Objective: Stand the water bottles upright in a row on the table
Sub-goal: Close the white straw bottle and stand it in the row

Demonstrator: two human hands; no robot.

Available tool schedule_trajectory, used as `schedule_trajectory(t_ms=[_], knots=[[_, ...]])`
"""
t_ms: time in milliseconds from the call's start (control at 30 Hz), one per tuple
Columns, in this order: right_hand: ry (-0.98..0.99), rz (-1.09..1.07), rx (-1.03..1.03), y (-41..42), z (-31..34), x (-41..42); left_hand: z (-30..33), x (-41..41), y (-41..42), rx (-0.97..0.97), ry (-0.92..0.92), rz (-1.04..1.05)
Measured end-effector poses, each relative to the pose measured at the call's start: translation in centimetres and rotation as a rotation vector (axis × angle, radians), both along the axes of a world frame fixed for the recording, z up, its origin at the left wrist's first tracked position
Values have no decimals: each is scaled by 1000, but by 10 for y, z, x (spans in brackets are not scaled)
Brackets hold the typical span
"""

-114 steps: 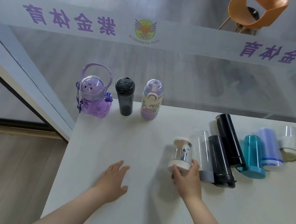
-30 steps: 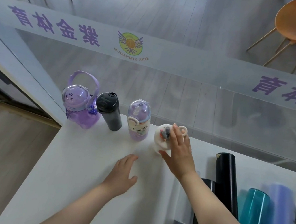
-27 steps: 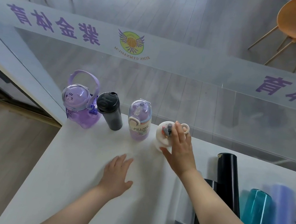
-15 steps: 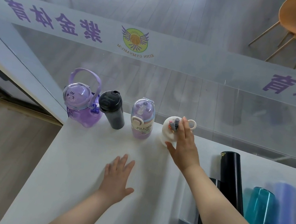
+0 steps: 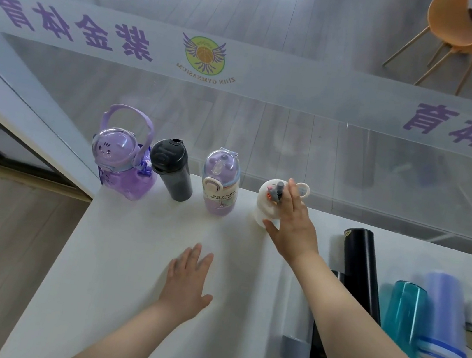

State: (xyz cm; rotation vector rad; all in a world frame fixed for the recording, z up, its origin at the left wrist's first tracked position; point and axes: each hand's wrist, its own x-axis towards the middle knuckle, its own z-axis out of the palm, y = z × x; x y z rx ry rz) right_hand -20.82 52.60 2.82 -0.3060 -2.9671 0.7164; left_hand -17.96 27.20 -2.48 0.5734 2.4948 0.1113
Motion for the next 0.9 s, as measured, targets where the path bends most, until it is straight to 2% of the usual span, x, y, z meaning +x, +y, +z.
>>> schedule_trajectory(t_ms=[233,433,733,900], knots=[[-26,19,17,14,17,17,6,27,17,18,-15,-40],[15,57,33,36,32,69,9,58,44,59,-46,-1],[-281,454,167,46,8,168,8,108,73,-14,-35,-10],[-355,513,187,42,2,186,7,125,84,-90,-62,32]])
